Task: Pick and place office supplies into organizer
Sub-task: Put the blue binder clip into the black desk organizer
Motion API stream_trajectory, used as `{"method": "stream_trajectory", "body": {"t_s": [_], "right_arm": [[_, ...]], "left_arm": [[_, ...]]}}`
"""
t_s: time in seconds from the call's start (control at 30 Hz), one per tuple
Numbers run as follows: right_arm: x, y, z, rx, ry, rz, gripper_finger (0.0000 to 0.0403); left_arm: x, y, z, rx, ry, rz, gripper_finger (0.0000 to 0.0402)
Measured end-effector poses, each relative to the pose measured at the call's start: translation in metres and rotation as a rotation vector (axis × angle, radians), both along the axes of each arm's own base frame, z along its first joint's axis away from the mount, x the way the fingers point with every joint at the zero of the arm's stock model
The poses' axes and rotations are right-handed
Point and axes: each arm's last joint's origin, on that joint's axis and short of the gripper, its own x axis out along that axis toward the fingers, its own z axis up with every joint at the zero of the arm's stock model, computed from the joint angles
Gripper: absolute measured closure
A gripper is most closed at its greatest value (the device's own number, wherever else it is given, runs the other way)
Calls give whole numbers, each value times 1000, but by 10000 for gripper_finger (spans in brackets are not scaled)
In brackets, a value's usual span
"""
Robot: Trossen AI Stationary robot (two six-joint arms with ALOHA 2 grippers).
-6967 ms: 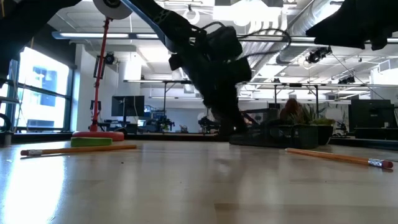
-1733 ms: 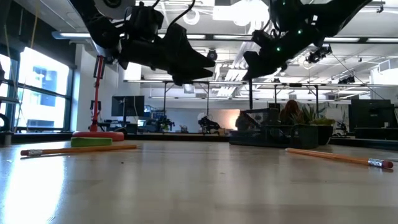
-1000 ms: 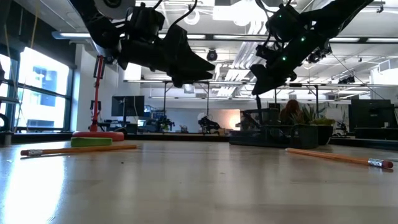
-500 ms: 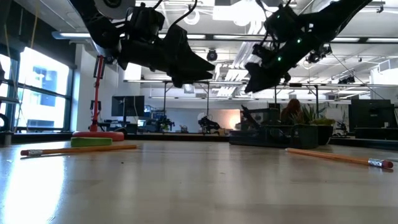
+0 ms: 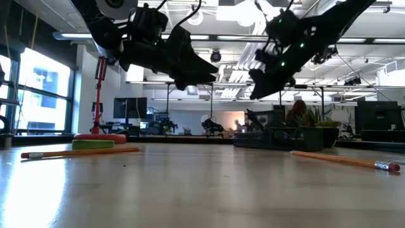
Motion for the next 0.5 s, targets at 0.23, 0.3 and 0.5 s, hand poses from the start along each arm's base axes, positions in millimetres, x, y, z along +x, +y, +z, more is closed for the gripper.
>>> {"method": "stream_trajectory", "body": {"t_s": [0.23,0.3,0.5], "right_arm": [[-9,34,36,-4,-140,117,274],[-12,46,39,77,-168,181,272],[-25,82,22,381,-13,273,274]], "left_arm": [[0,0,-1,-10,8,-2,202],[0,0,-2,-15,17,-7,202],[-1,-1,-3,-19,32,-15,202]]}}
